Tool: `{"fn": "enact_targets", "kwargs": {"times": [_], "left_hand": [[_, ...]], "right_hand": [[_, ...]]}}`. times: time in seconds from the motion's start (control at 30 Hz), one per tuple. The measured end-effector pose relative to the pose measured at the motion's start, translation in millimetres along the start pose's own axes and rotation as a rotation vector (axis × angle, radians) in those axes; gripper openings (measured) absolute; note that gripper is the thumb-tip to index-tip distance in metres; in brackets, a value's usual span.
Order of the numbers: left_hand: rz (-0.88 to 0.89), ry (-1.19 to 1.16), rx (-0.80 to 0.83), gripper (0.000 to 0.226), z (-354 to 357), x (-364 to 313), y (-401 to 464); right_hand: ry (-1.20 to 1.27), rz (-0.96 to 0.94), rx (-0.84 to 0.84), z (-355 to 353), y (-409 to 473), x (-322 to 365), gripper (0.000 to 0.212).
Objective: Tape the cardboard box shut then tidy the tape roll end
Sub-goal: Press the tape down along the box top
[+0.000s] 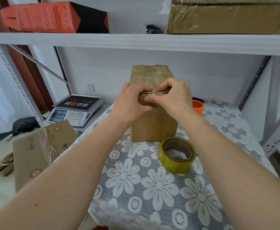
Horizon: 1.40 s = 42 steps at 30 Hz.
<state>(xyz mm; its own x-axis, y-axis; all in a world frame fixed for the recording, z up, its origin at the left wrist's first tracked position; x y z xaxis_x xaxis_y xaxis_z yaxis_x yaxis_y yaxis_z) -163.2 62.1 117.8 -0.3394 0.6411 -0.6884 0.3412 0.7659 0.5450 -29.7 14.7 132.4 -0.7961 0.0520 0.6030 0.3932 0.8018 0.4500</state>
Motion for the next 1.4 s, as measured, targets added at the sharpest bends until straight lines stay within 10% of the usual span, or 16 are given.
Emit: {"fn": "enact_targets", "kwargs": {"times": [0.93, 1.13, 1.4], "left_hand": [[-0.028, -0.009, 0.011, 0.064, 0.7, 3.8, 4.7], [-0.005, -0.018, -0.002, 0.062, -0.5, 3.2, 2.9], [-0.006, -0.014, -0.023, 0.061, 0.7, 3.0, 2.0]], "right_hand": [[0.193, -0.188, 0.338, -13.1, 11.0, -22.5, 0.026], [0.026, -0.064, -0.055, 0.1, 4.4, -2.4, 0.035], [-0.104, -0.127, -0.056, 3.0, 1.6, -1.8, 0.037]]}}
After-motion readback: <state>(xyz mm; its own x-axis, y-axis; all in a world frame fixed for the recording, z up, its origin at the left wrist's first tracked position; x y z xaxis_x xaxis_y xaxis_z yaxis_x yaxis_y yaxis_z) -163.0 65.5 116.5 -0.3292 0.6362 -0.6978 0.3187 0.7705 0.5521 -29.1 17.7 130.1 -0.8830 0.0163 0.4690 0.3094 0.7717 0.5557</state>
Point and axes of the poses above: each hand's wrist, its own y-axis towards the middle knuckle, its own z-axis out of the palm, x = y × z, the point moved 7 cm from there along y, towards the middle knuckle, and after that the axes turned 13 degrees about -y, right-handed, at the moved point
